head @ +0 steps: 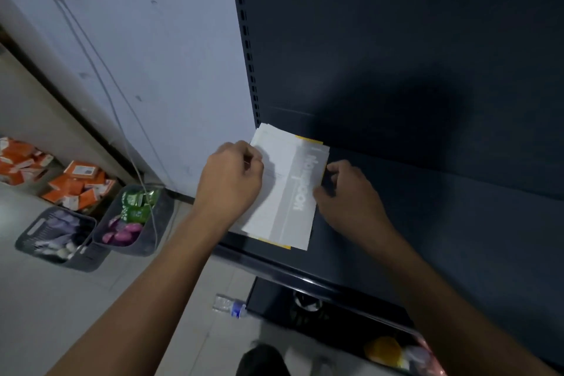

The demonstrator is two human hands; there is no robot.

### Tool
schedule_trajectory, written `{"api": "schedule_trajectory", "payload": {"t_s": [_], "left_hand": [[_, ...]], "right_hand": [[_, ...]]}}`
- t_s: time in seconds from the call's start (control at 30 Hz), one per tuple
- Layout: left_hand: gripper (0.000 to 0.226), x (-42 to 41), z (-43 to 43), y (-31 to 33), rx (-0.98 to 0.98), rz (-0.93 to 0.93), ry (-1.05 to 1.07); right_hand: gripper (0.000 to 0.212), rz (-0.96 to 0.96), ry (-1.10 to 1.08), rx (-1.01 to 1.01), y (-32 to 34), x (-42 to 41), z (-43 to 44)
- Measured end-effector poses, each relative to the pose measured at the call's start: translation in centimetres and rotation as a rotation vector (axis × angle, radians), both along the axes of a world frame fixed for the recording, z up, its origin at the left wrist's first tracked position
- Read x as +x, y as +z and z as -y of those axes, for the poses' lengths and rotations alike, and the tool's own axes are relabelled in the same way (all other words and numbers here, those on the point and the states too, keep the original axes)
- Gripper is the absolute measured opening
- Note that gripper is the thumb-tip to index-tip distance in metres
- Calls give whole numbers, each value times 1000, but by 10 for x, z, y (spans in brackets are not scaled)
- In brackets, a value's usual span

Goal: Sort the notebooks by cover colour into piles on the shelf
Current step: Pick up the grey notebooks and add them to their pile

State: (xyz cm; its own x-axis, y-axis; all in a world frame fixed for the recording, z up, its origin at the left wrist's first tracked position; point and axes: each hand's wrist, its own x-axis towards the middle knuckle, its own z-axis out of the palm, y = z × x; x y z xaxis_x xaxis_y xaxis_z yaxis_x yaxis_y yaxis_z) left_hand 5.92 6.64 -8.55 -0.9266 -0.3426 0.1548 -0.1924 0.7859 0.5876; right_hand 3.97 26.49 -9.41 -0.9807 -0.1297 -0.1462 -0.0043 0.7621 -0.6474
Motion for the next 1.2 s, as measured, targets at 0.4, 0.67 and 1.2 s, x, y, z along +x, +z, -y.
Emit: {"api": "schedule_trajectory", "payload": {"t_s": [0.4, 0.67, 1.2], "left_hand": [[22, -32, 43, -12, 64, 76, -137], [27, -40, 44, -7, 74, 292, -201], [32, -34, 14, -1, -50, 202, -149]], "right_hand": [[60, -7, -178, 132, -15, 5, 79], [64, 38, -167, 202, -10, 4, 90], [68, 41, -192, 57, -20, 5, 78]]}}
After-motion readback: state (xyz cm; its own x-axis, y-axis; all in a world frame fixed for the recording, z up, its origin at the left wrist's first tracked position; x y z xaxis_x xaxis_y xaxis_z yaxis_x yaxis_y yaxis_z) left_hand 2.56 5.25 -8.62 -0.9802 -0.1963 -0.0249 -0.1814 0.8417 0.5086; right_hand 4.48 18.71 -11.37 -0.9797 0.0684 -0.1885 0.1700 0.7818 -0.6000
